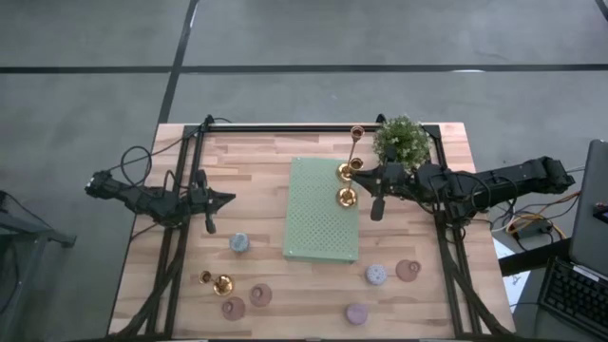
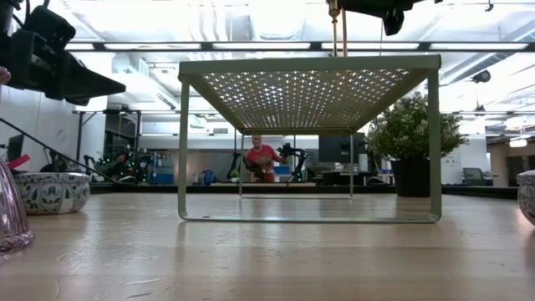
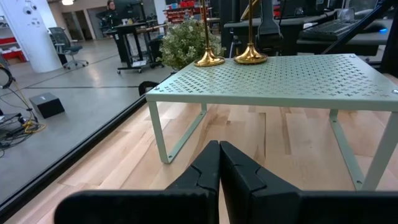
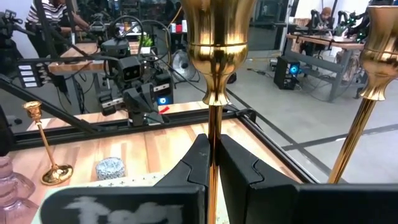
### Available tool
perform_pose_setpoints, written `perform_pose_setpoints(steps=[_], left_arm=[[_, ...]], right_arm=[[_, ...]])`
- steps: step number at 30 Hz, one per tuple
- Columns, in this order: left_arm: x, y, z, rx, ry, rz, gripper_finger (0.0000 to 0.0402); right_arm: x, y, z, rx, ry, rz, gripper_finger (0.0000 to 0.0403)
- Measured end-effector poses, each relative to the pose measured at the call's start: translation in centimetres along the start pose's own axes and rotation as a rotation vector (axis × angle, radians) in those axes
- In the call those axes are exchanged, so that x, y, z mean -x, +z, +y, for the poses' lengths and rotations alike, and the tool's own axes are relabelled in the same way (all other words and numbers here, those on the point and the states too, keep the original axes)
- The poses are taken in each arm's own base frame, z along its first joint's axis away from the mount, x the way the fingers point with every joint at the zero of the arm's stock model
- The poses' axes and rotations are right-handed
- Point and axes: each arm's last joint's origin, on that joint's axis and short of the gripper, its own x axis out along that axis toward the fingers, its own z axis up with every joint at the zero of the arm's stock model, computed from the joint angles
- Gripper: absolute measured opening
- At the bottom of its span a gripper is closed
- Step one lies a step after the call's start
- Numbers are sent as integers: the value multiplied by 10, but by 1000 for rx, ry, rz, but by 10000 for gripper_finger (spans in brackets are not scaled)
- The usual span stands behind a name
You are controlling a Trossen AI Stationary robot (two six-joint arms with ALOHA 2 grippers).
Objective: Pick & Place candle stick holders
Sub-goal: Put the right gold candle holder on the shelf aligned with the other gold candle holder
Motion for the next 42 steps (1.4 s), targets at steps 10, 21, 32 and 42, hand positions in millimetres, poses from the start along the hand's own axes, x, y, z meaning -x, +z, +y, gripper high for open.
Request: perform_pose_setpoints(steps=[10, 21, 32, 42], left_arm=[[0, 0, 0, 0, 0, 0, 14], [0, 0, 0, 0, 0, 0, 14], [0, 0, 0, 0, 0, 0, 14], [0, 0, 0, 0, 0, 0, 14]], right_arm=[[0, -2, 0, -8, -2, 15, 13], [0, -2, 0, -5, -2, 16, 13], [0, -3, 0, -5, -3, 17, 13], [0, -3, 0, -5, -3, 18, 16]])
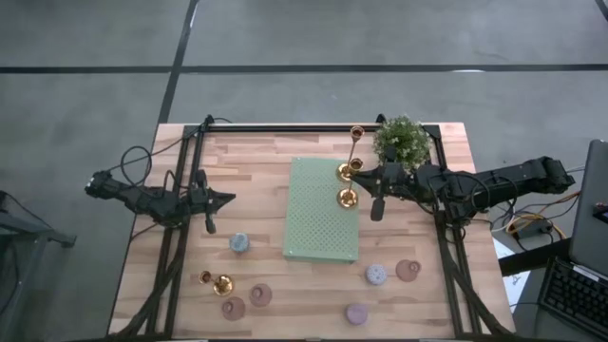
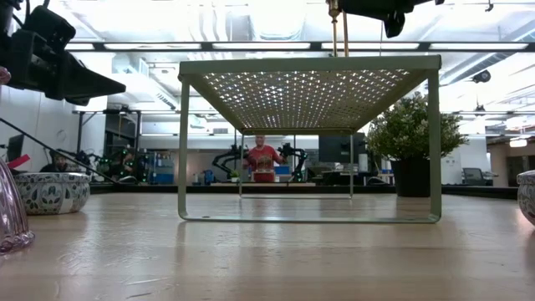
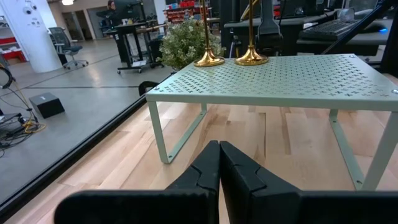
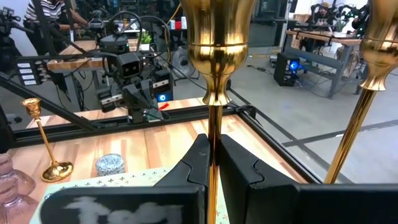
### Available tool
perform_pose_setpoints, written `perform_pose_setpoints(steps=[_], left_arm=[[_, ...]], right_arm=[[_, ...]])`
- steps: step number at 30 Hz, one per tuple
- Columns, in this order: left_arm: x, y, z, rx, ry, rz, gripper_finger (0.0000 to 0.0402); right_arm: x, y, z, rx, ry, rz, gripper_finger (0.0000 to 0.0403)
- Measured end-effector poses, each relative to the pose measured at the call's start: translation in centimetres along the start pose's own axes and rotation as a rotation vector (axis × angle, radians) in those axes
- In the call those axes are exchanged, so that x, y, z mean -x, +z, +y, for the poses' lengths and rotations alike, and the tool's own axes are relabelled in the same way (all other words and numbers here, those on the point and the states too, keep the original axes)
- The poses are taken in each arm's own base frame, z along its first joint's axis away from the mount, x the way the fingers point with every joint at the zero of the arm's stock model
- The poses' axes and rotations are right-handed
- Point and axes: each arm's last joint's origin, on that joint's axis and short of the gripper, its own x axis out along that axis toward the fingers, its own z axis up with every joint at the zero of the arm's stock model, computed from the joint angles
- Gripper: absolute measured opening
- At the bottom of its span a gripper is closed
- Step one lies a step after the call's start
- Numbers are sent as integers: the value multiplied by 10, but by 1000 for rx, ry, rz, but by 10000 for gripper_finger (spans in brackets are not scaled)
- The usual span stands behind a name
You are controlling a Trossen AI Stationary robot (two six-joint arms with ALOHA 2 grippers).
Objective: Pick & Place candle stick holders
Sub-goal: Put the right gold candle holder on the shelf aligned with the other gold candle holder, then put the gold candle holder on the shelf aligned with the other gold candle holder
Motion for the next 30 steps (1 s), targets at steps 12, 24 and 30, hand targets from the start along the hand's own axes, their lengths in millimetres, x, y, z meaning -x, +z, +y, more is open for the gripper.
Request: perform_pose_setpoints(steps=[12, 24, 30], left_arm=[[0, 0, 0, 0, 0, 0, 14], [0, 0, 0, 0, 0, 0, 14], [0, 0, 0, 0, 0, 0, 14]], right_arm=[[0, -3, 0, 7, -2, 24, 101], [1, -13, -1, 0, -10, 122, 162], [2, -19, -1, 12, -13, 185, 180]])
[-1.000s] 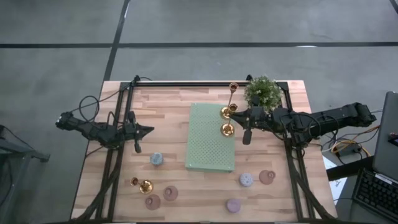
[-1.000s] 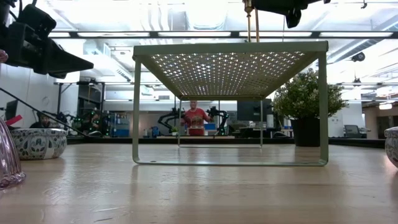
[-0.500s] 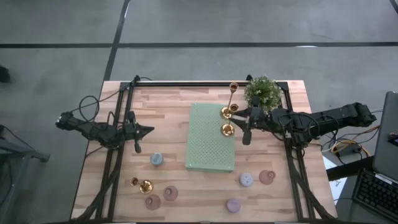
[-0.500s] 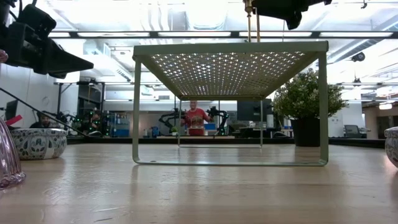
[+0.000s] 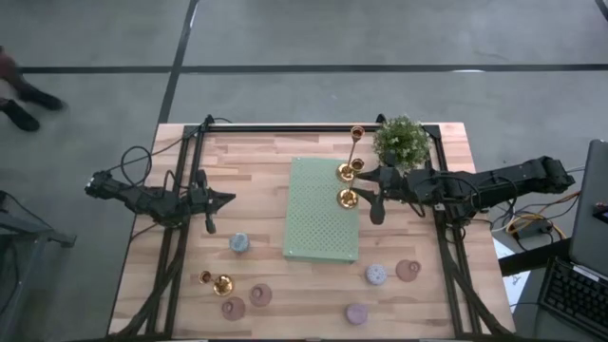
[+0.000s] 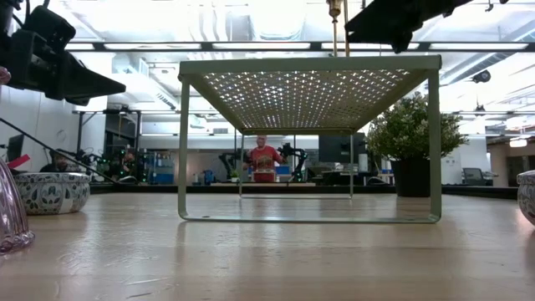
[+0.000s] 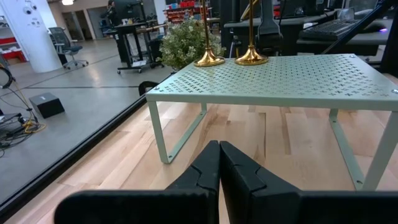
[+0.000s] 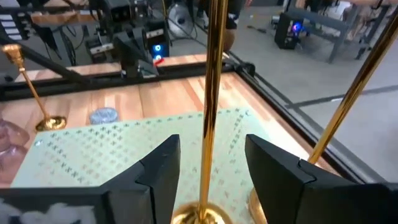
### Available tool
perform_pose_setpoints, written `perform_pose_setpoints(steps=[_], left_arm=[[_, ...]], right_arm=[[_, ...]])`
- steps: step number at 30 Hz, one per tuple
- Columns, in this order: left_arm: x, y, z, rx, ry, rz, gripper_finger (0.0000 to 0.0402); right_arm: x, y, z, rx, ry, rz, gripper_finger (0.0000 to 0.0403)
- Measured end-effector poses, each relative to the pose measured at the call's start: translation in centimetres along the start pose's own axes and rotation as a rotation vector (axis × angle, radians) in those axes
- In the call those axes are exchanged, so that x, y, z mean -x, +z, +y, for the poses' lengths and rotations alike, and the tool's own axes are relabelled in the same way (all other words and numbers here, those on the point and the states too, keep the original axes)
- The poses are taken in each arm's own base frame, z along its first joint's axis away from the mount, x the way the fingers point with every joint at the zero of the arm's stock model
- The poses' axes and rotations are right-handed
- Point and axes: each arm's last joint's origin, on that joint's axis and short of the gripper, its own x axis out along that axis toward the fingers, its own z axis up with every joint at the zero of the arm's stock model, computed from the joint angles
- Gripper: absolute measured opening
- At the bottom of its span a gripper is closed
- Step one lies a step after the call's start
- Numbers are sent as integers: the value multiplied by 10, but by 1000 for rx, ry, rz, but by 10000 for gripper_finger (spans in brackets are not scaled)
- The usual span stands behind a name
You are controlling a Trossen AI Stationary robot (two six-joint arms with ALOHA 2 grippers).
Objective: Pick & Place candle stick holders
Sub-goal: Put the gold candle holder on the shelf aligned with the other gold candle holder
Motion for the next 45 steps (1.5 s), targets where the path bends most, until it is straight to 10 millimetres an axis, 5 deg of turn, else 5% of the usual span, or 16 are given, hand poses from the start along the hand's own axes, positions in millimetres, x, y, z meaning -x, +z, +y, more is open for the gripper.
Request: perform_pose_setpoints(steps=[15, 26, 45], left_arm=[[0, 0, 0, 0, 0, 0, 14], [0, 0, 0, 0, 0, 0, 14], [0, 0, 0, 0, 0, 0, 14]], right_arm=[[19, -13, 8, 9, 61, 132, 193], [41, -28, 30, 71, 375, 296, 196], [70, -45, 59, 108, 580, 425, 194]])
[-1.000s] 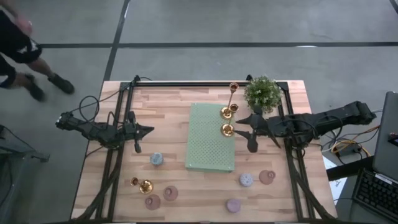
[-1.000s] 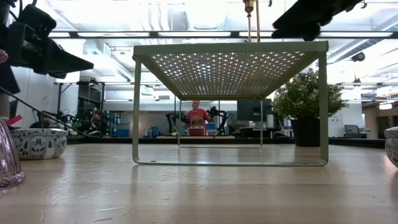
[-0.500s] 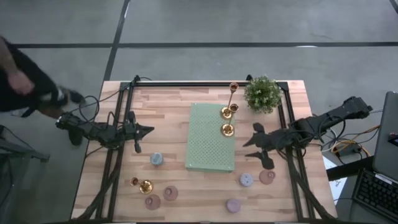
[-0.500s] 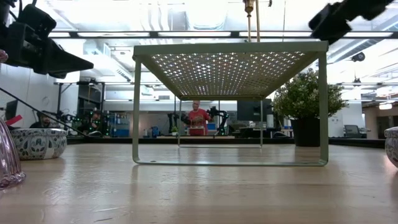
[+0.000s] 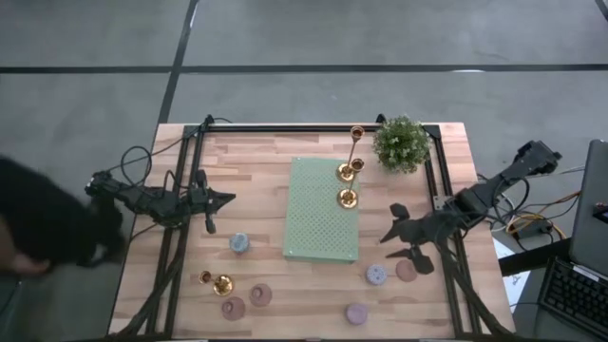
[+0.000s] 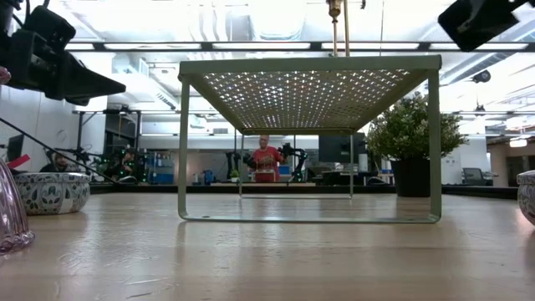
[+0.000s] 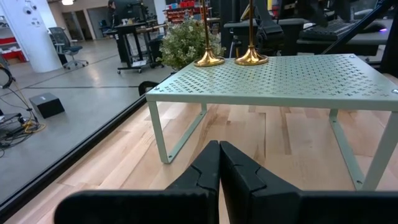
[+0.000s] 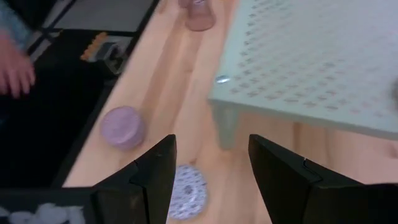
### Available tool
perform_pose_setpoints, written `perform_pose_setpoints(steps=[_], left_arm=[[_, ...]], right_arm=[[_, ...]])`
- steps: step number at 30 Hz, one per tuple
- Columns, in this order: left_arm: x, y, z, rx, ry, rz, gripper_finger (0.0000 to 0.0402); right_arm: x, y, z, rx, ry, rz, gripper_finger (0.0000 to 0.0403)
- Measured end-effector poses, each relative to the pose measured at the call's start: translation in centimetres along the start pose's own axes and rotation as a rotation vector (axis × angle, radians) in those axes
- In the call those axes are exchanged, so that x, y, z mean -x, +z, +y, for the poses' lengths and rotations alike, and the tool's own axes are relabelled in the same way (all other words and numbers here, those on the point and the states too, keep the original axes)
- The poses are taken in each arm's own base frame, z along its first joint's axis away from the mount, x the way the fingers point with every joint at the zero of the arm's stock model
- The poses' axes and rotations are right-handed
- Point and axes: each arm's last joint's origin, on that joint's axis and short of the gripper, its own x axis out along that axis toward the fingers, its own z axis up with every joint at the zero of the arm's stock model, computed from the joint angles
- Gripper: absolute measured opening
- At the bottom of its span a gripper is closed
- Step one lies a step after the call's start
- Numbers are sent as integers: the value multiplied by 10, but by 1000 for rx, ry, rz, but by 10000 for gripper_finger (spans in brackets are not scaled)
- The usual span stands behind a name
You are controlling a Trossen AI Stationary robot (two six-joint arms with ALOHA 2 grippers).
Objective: Pick & Place candle stick holders
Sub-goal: Put the gold candle holder on the shelf aligned with the other gold candle holder
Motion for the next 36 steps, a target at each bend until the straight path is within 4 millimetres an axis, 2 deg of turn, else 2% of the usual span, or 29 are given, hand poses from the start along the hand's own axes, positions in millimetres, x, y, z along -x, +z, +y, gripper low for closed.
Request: perform_pose_setpoints(steps=[9, 31, 32, 36], left_arm=[[0, 0, 0, 0, 0, 0, 14], [0, 0, 0, -21, 4, -2, 14], [0, 1, 0, 26, -3, -7, 14], [0, 4, -2, 397, -73, -30, 14]], right_arm=[[1, -3, 9, 15, 72, 21, 194], [1, -3, 9, -5, 73, 23, 194], [1, -3, 9, -5, 73, 23, 194], [1, -3, 9, -5, 73, 22, 194]])
